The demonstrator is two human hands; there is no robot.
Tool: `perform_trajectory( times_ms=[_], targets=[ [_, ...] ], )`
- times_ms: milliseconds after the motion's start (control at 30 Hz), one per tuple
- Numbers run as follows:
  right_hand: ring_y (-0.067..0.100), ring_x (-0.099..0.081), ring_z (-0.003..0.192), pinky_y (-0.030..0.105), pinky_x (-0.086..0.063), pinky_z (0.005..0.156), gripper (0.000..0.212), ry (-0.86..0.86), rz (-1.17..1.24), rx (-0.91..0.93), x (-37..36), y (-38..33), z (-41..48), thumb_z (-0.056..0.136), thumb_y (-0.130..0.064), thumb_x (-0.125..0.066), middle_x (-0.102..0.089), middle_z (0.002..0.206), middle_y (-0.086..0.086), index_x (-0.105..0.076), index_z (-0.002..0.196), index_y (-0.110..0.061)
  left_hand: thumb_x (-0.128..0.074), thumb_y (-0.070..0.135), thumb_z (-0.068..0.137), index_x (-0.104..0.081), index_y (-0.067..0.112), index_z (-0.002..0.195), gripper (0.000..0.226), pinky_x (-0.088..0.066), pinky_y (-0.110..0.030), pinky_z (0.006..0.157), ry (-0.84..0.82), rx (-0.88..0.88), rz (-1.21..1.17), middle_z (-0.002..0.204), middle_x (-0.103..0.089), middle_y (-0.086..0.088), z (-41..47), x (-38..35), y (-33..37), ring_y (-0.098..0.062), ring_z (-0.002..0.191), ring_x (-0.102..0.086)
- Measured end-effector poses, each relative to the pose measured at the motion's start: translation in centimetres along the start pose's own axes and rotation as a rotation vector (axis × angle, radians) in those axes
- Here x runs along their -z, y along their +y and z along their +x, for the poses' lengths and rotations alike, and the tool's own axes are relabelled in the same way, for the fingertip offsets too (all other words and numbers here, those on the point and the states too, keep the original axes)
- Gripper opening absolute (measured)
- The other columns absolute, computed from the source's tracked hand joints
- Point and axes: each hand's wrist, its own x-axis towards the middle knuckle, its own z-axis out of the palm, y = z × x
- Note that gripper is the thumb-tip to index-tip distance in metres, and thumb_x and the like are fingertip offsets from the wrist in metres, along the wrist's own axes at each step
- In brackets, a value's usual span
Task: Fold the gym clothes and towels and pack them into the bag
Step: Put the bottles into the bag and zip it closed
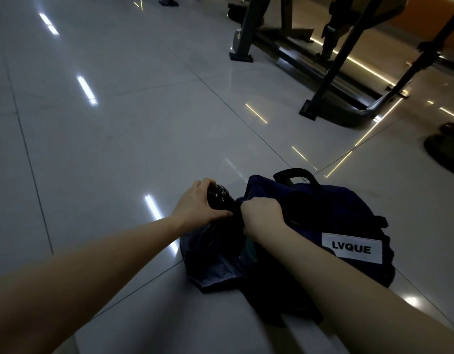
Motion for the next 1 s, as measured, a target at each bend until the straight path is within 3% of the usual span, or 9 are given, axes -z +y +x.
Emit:
perform_trajectory(
  times_ms=[100,233,400,500,567,667,733,800,1000],
  targets=[
    [0.027,-0.060,0.075,0.031,-0.045,0.061,0.018,0.006,0.237,-0.083,0.1,1.7,0.5,0.090,-0.023,-0.060,-0.054,0.082,0.003,-0.047,0.081,-0.014,-0.080,0.070,0.054,-0.044,0.027,0.136,0.100,-0.046,-0.035,0.102,-0.021,-0.062,0.044,0.127,-0.051,0.003,-0.4,-0.7,-0.6,-0.020,0.117,-0.052],
    [0.020,-0.046,0.055,0.028,-0.031,0.049,0.031,-0.035,0.575,-0.184,0.0,3.9,0.5,0.086,-0.022,-0.060,-0.049,0.061,0.001,-0.041,0.062,-0.017,-0.087,0.055,0.059,-0.044,0.027,0.141,0.097,-0.045,-0.036,0.104,-0.108,-0.202,0.079,0.132,-0.047,0.002,-0.5,-1.5,-0.5,-0.019,0.121,-0.045],
    [0.021,-0.048,0.052,0.030,-0.035,0.051,0.035,-0.056,0.691,-0.195,-0.2,4.6,0.6,0.084,-0.019,-0.061,-0.049,0.054,0.001,-0.044,0.054,-0.016,-0.077,0.055,0.065,-0.044,0.021,0.142,0.090,-0.050,-0.041,0.093,-0.021,-0.412,0.345,0.130,-0.048,-0.004,-0.5,-3.6,1.0,-0.025,0.113,-0.045],
    [0.022,-0.053,0.056,0.034,-0.041,0.055,0.034,-0.036,0.751,-0.219,-0.7,5.1,0.9,0.087,-0.019,-0.061,-0.051,0.055,0.001,-0.047,0.056,-0.016,-0.059,0.065,0.067,-0.042,0.017,0.144,0.092,-0.046,-0.042,0.096,-0.140,-0.464,0.521,0.128,-0.051,-0.011,0.0,-4.2,3.3,-0.031,0.112,-0.047],
    [0.024,-0.056,0.056,0.038,-0.048,0.057,0.034,-0.031,0.790,-0.242,-0.9,5.6,1.1,0.089,-0.020,-0.061,-0.054,0.054,0.002,-0.051,0.057,-0.015,-0.048,0.060,0.066,-0.045,0.015,0.145,0.091,-0.043,-0.040,0.103,-0.332,-0.312,0.362,0.132,-0.052,-0.014,1.0,-2.6,5.1,-0.033,0.120,-0.047],
    [0.030,-0.061,0.056,0.044,-0.055,0.059,0.033,-0.046,0.816,-0.255,-1.0,5.9,1.2,0.088,-0.019,-0.062,-0.056,0.053,0.005,-0.055,0.056,-0.015,-0.057,0.033,0.083,-0.054,0.006,0.139,0.063,-0.048,-0.029,0.095,-0.568,-0.047,-0.120,0.130,-0.060,-0.011,2.0,0.1,6.0,-0.024,0.116,-0.057],
    [0.036,-0.065,0.061,0.049,-0.058,0.061,0.027,-0.049,0.805,-0.245,-1.0,5.8,1.2,0.086,-0.017,-0.061,-0.057,0.056,0.007,-0.057,0.059,-0.015,-0.067,0.019,0.094,-0.052,0.011,0.143,0.053,-0.047,-0.023,0.098,-0.566,0.074,-0.280,0.135,-0.059,-0.004,1.7,0.9,4.9,-0.016,0.119,-0.058],
    [0.039,-0.067,0.066,0.051,-0.058,0.062,0.024,-0.045,0.806,-0.233,-1.0,5.7,1.2,0.085,-0.018,-0.061,-0.058,0.058,0.008,-0.058,0.061,-0.015,-0.072,0.019,0.094,-0.057,0.019,0.137,0.046,-0.051,-0.024,0.096,-0.557,0.142,-0.434,0.129,-0.062,0.002,1.2,0.6,3.1,-0.012,0.113,-0.063],
    [0.027,-0.058,0.057,0.043,-0.053,0.056,0.028,-0.008,0.803,-0.225,-1.0,5.6,1.1,0.086,-0.018,-0.062,-0.055,0.057,0.006,-0.054,0.060,-0.014,-0.088,0.036,0.074,-0.059,0.023,0.137,0.070,-0.060,-0.047,0.090,-0.467,0.252,-0.583,0.124,-0.067,-0.006,1.2,-0.9,2.0,-0.026,0.106,-0.071]
  ],
)
